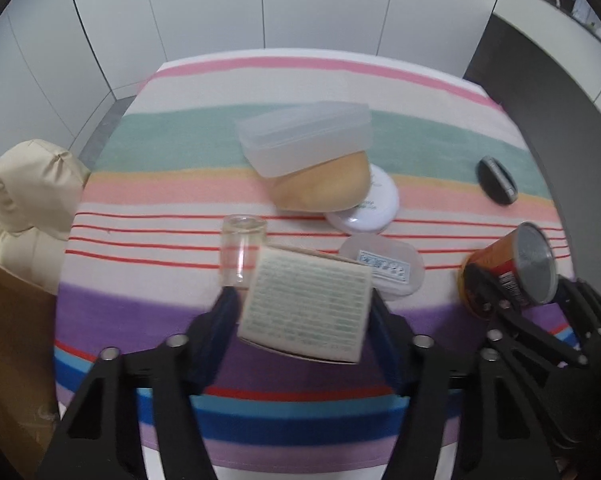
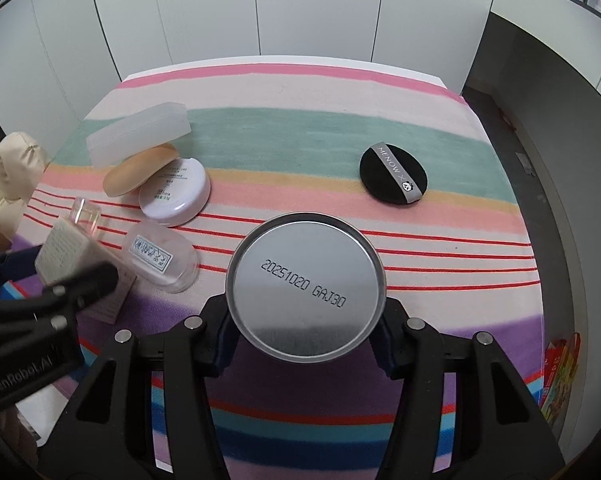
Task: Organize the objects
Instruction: 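Grasp the cream square box with the left tool while the right tool grasps the red can, then lift the cream box with the left tool while the right tool lifts the red can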
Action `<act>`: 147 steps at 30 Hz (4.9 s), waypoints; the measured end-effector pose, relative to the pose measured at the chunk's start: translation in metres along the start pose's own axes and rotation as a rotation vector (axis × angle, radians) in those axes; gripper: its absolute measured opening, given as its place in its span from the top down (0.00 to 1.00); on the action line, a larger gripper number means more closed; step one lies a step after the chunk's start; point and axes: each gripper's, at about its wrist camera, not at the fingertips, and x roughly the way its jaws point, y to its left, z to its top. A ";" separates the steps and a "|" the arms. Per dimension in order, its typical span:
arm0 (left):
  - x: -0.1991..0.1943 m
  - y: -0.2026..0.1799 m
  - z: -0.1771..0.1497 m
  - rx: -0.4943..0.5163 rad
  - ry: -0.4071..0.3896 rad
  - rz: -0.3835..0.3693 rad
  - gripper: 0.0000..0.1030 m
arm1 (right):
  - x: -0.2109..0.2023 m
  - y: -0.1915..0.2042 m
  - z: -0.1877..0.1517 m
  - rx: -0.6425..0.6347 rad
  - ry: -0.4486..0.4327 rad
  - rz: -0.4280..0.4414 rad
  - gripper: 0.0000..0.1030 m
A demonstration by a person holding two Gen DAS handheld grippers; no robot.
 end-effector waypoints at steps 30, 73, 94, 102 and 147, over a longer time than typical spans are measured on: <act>-0.072 0.005 0.038 -0.008 -0.130 0.025 0.48 | -0.056 -0.031 0.035 0.110 -0.060 -0.016 0.45; -0.408 0.032 0.081 0.044 -0.468 -0.010 0.48 | -0.377 0.018 0.147 0.015 -0.408 -0.053 0.45; -0.420 0.026 0.066 0.041 -0.468 0.014 0.48 | -0.380 0.004 0.133 0.053 -0.374 -0.058 0.45; -0.410 0.031 0.035 0.041 -0.395 0.002 0.48 | -0.390 0.004 0.108 0.061 -0.359 -0.054 0.45; -0.454 0.083 -0.183 0.057 -0.404 0.070 0.48 | -0.424 0.054 -0.119 -0.048 -0.209 0.113 0.45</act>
